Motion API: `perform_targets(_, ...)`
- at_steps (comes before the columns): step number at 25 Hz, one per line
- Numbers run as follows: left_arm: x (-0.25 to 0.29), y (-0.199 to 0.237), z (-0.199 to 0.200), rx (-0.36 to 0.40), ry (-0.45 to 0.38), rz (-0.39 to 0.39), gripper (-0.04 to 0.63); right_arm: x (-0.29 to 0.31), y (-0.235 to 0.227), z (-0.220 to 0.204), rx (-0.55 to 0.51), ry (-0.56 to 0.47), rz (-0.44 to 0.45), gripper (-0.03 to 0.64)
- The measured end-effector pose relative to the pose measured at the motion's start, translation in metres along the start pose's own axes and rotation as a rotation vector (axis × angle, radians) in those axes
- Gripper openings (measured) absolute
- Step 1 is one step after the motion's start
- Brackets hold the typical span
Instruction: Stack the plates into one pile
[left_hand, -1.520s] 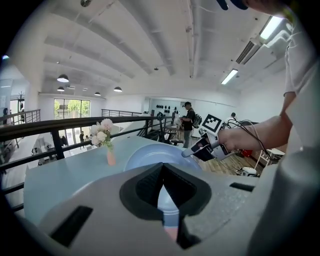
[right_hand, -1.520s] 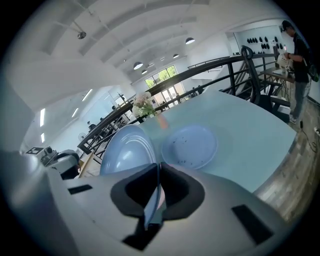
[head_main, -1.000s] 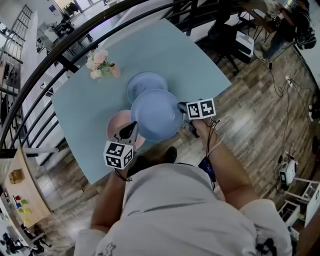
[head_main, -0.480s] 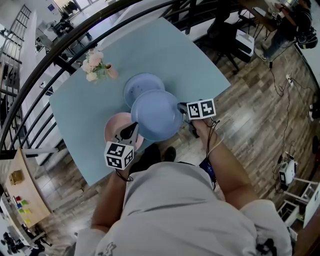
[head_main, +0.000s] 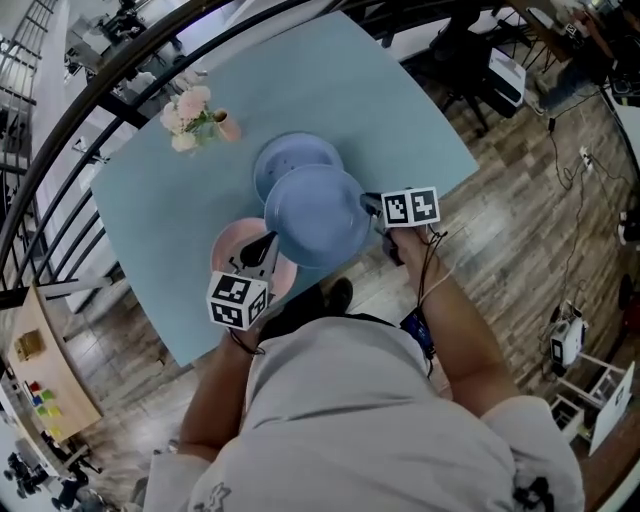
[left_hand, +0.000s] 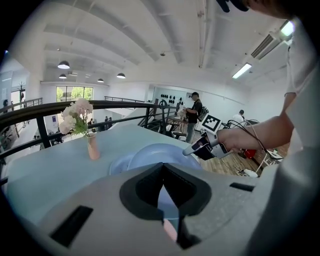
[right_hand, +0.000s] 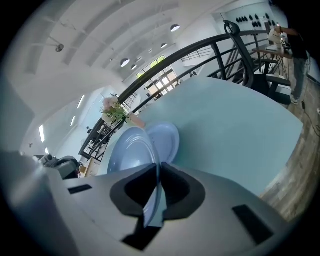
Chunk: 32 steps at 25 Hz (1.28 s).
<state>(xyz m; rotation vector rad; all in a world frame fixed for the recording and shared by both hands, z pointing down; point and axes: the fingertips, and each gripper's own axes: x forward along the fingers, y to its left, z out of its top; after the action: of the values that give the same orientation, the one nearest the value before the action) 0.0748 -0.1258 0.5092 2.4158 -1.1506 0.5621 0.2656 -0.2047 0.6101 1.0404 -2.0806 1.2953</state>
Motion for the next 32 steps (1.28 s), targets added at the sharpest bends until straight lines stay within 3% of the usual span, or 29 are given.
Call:
perform_targets(17,0.036,0.087,0.007,-0.054,0.042,0.012,0.005,0.068,-0.022,0.08,0.09,-0.002,-0.012,0.038)
perform_targets(32,0.064,0.121,0.0,-0.11,0.06,0.0,0.005,0.109,-0.031,0.083,0.132,0.086,-0.006,0.048)
